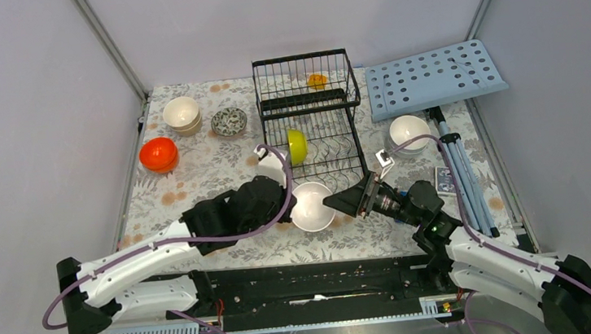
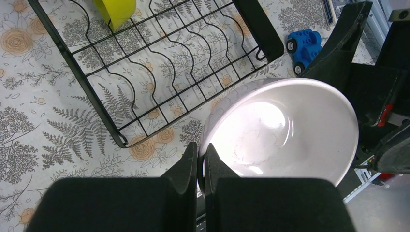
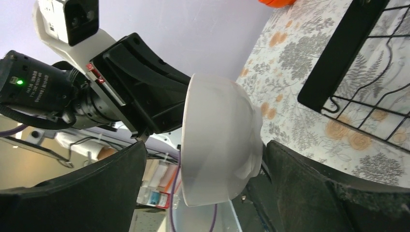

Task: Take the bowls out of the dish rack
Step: Place the bowl at the center of the board.

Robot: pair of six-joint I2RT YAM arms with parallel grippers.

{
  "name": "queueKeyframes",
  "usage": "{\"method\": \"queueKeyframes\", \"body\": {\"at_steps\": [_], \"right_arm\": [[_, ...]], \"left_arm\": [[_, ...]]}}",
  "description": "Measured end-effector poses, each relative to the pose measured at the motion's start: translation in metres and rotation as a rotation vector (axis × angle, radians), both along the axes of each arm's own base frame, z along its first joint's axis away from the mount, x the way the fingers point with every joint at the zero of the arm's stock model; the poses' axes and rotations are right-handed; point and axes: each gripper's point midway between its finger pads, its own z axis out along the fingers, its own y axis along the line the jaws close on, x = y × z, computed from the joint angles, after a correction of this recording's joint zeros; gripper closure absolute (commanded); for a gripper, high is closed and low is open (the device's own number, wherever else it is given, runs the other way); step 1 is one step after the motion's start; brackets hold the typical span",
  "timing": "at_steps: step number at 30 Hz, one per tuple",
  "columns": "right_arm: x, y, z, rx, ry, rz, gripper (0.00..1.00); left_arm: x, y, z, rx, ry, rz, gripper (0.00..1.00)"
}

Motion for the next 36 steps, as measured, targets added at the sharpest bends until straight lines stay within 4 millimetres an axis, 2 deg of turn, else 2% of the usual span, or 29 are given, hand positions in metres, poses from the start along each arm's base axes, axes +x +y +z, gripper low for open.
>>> {"method": "queueKeyframes", "body": {"at_steps": [12, 19, 23, 28, 30, 33, 36], "right_arm": [[0.006, -0.007, 0.008, -0.271, -0.083, -0.026, 0.00], [0.001, -0.013, 0.005, -0.373, -0.122, 0.002, 0.00], [-0.011, -0.022, 0.020, -0.401, -0.184, 0.029, 0.00], [-0.025, -0.042, 0.066, -0.390, -0.321, -0.009, 0.00], [-0.028, -0.049, 0.075, -0.384, -0.357, -0.033, 0.00], [-0.030, -0.057, 0.072, -0.385, -0.372, -0.063, 0.00], [-0.026, -0.057, 0.048, -0.422, -0.334, -0.067, 0.00]], "left_arm": [[-0.001, 0.013, 0.020, -0.061, -0.045, 0.025, 1.00], [0.002, 0.026, 0.018, -0.052, -0.062, 0.069, 1.00], [0.001, 0.047, 0.013, -0.037, -0.072, 0.121, 1.00], [0.000, 0.082, 0.018, -0.033, -0.106, 0.208, 1.00], [0.003, 0.100, 0.019, -0.029, -0.131, 0.261, 1.00], [0.013, 0.125, 0.010, 0.003, -0.148, 0.354, 1.00], [0.028, 0.147, -0.010, 0.073, -0.126, 0.448, 1.00]]}}
